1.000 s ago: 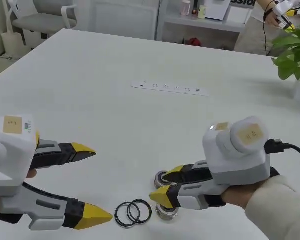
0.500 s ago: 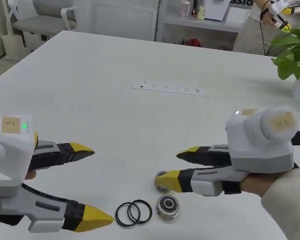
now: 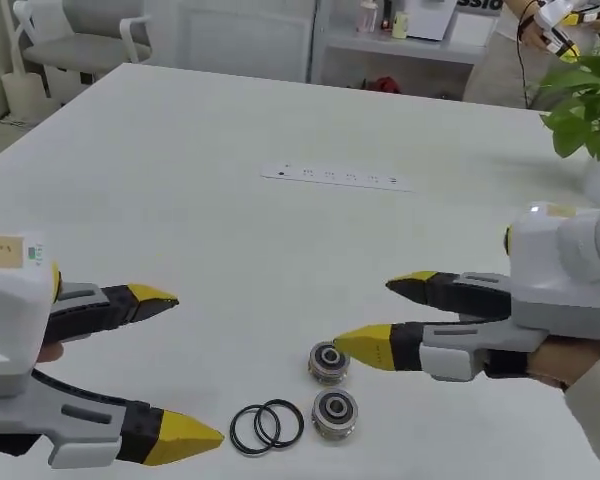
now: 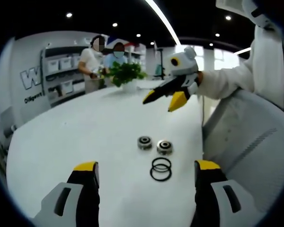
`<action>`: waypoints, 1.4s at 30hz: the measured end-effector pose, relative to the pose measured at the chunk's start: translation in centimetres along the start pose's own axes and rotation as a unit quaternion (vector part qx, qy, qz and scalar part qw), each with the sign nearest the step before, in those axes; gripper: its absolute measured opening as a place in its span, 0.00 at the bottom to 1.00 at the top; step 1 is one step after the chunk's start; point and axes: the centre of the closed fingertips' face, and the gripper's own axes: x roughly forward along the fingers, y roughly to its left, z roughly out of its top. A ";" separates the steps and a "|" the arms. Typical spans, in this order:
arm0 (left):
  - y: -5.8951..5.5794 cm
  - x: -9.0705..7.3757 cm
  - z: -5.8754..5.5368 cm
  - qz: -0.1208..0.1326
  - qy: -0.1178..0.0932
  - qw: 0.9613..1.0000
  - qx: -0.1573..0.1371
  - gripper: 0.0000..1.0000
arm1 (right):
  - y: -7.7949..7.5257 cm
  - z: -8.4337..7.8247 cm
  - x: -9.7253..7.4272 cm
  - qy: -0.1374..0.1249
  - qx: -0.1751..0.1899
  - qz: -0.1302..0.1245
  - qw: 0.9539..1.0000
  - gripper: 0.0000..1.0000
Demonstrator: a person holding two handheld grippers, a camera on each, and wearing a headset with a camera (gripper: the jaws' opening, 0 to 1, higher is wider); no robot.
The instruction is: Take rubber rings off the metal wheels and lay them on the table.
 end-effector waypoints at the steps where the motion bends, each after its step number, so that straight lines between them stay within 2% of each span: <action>1: 0.1 0.0 0.0 0.001 -0.001 1.000 -0.001 0.84 | 0.0 0.0 -0.1 -0.001 0.000 0.000 1.000 0.65; 12: 0.5 -0.4 -0.1 0.013 -0.005 1.000 -0.010 0.85 | 0.1 -0.3 -1.8 -0.020 0.011 0.002 1.000 0.70; 29: 0.8 -0.6 -0.5 0.019 -0.006 1.000 -0.020 0.86 | 0.2 -3.0 -2.9 0.000 0.025 0.004 1.000 0.74; 42: 1.1 -0.7 -1.6 0.024 0.000 0.999 -0.039 0.89 | 0.1 -6.0 -3.5 0.027 0.045 0.003 0.999 0.80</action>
